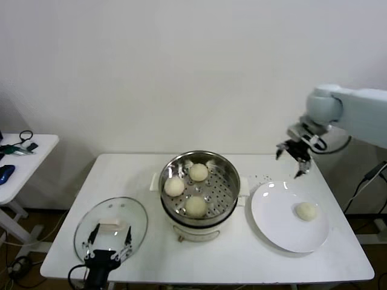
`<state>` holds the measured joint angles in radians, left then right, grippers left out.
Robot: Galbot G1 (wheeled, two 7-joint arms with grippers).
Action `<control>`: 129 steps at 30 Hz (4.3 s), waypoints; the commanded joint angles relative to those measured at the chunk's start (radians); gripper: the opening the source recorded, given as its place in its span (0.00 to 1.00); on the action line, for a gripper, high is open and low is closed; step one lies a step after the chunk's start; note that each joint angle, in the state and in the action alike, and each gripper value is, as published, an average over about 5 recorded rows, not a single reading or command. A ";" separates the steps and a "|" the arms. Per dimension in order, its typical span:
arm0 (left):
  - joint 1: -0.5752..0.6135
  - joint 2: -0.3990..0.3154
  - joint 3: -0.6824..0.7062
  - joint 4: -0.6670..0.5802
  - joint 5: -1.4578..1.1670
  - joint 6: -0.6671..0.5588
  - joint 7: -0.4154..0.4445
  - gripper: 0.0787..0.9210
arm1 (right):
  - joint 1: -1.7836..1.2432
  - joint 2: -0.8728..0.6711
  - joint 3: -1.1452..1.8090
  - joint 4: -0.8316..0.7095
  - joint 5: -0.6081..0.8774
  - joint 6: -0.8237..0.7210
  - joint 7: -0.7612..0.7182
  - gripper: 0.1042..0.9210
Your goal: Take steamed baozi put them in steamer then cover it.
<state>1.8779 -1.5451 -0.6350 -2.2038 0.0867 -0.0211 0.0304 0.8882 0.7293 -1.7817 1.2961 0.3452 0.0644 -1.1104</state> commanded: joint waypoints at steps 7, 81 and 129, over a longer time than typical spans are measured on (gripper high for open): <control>-0.001 -0.002 -0.001 0.007 0.005 0.004 0.004 0.88 | -0.597 -0.241 0.394 -0.109 -0.240 -0.224 0.070 0.88; 0.005 0.011 0.005 -0.013 0.018 0.008 0.007 0.88 | -0.055 0.341 0.192 0.240 0.345 -0.480 0.284 0.66; 0.005 0.015 -0.006 -0.021 -0.007 0.018 -0.012 0.88 | -0.306 -0.104 0.692 0.194 0.577 -0.529 0.692 0.88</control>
<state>1.8785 -1.5269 -0.6404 -2.2227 0.0833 -0.0027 0.0279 0.7513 0.8733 -1.4628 1.4992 0.7023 -0.4211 -0.7499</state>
